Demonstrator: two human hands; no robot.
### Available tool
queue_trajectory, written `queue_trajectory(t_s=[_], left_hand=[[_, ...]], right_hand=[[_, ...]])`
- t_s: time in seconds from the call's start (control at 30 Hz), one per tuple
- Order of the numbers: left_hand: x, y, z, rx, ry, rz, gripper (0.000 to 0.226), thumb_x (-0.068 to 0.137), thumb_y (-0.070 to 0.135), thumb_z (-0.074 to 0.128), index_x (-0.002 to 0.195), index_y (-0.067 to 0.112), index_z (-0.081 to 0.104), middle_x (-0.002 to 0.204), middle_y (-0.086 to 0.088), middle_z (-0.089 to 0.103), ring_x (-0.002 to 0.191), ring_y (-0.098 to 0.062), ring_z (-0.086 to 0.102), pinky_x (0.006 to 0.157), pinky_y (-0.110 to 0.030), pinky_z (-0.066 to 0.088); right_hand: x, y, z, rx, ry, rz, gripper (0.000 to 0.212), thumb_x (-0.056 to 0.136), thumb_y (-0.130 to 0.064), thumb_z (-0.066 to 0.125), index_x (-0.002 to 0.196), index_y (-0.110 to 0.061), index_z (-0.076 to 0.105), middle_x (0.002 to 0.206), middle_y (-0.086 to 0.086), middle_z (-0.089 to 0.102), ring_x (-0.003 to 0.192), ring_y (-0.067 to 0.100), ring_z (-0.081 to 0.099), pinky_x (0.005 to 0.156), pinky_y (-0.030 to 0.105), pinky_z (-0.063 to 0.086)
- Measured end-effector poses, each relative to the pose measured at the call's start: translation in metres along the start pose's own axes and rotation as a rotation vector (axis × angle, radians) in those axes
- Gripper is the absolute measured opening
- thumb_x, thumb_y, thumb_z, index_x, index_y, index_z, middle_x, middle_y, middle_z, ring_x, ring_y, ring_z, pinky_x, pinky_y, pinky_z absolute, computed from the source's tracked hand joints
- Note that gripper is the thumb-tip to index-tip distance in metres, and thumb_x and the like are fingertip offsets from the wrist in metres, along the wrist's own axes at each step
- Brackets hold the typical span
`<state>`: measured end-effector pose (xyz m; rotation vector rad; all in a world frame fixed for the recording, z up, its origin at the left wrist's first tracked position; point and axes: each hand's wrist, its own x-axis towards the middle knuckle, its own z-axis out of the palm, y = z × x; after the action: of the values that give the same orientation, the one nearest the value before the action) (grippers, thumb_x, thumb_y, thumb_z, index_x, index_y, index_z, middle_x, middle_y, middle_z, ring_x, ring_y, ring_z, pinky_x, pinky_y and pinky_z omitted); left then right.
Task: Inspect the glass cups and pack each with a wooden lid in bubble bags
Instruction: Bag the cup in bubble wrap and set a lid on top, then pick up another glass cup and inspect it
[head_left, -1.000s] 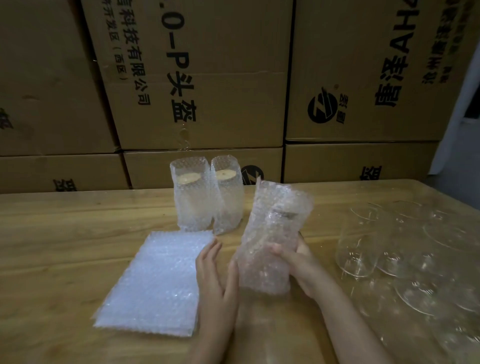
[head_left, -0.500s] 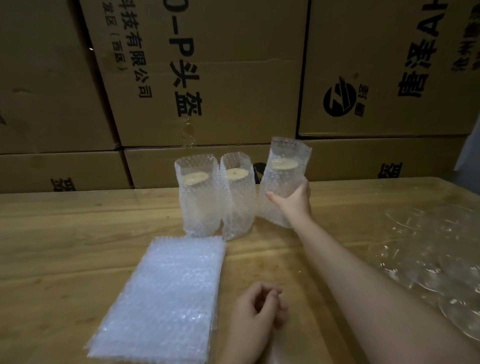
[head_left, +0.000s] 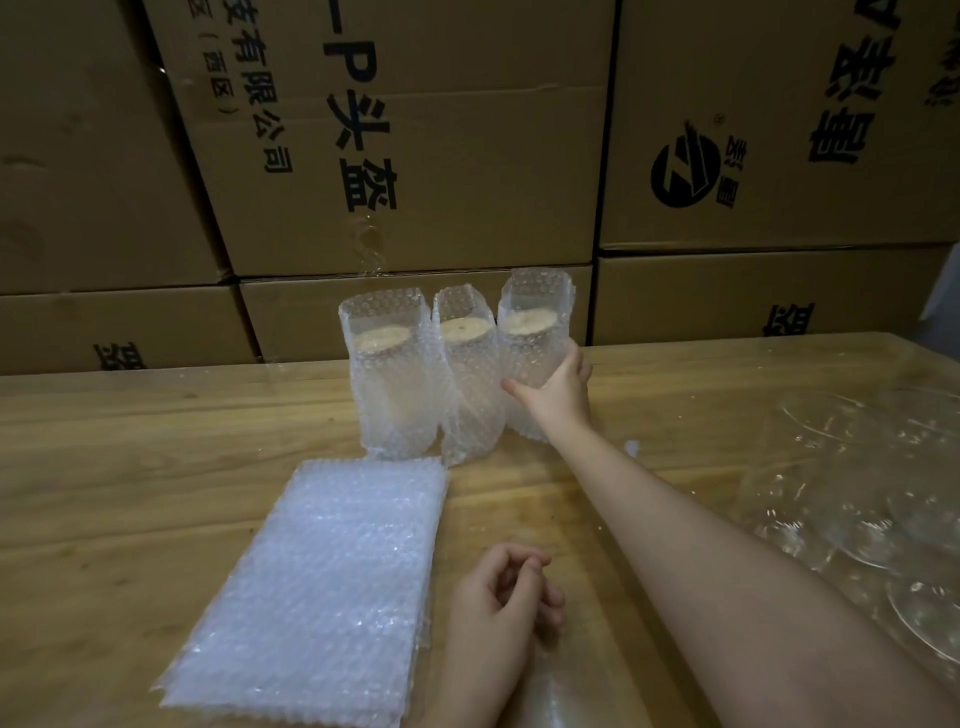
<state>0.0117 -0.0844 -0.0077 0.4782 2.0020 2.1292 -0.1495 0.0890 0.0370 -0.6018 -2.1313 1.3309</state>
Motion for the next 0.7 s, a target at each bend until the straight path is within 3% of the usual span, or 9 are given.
queue_trajectory(t_s=[0.1, 0.5, 0.6, 0.7], left_hand=[[-0.001, 0.001, 0.0, 0.0, -0.002, -0.005, 0.019, 0.095, -0.002, 0.05, 0.084, 0.005, 0.063, 0.057, -0.007, 0.065, 0.045, -0.012, 0.058, 0.038, -0.012, 0.035], [-0.001, 0.0, -0.001, 0.003, -0.007, 0.005, 0.02, 0.096, -0.001, 0.05, 0.084, 0.006, 0.064, 0.059, -0.009, 0.065, 0.048, -0.016, 0.058, 0.045, -0.024, 0.046], [-0.004, 0.003, -0.002, 0.026, -0.011, -0.002, 0.017, 0.095, 0.0, 0.05, 0.087, 0.005, 0.064, 0.061, -0.007, 0.066, 0.049, -0.014, 0.059, 0.041, -0.018, 0.041], [-0.007, 0.005, -0.002, 0.038, -0.009, -0.003, 0.017, 0.096, 0.0, 0.049, 0.088, 0.004, 0.063, 0.06, -0.005, 0.066, 0.049, -0.013, 0.059, 0.041, -0.016, 0.041]], right_hand=[[0.0, -0.001, 0.001, 0.021, -0.002, 0.01, 0.104, 0.071, -0.039, 0.081, 0.148, -0.024, 0.014, 0.151, 0.004, 0.017, 0.129, 0.03, 0.04, 0.091, 0.039, 0.044], [-0.009, 0.009, -0.01, 0.029, -0.092, 0.064, 0.106, 0.078, -0.046, 0.073, 0.152, -0.027, 0.001, 0.158, 0.002, 0.02, 0.137, 0.029, 0.036, 0.093, 0.037, 0.041], [-0.024, 0.007, -0.021, 0.025, -0.073, 0.084, 0.099, 0.083, -0.045, 0.067, 0.152, -0.029, -0.003, 0.159, 0.002, 0.016, 0.138, 0.029, 0.034, 0.086, 0.032, 0.038], [-0.049, 0.005, -0.036, 0.109, -0.043, 0.122, 0.087, 0.089, -0.039, 0.062, 0.152, -0.025, 0.004, 0.157, 0.005, 0.022, 0.137, 0.027, 0.036, 0.096, 0.036, 0.04]])
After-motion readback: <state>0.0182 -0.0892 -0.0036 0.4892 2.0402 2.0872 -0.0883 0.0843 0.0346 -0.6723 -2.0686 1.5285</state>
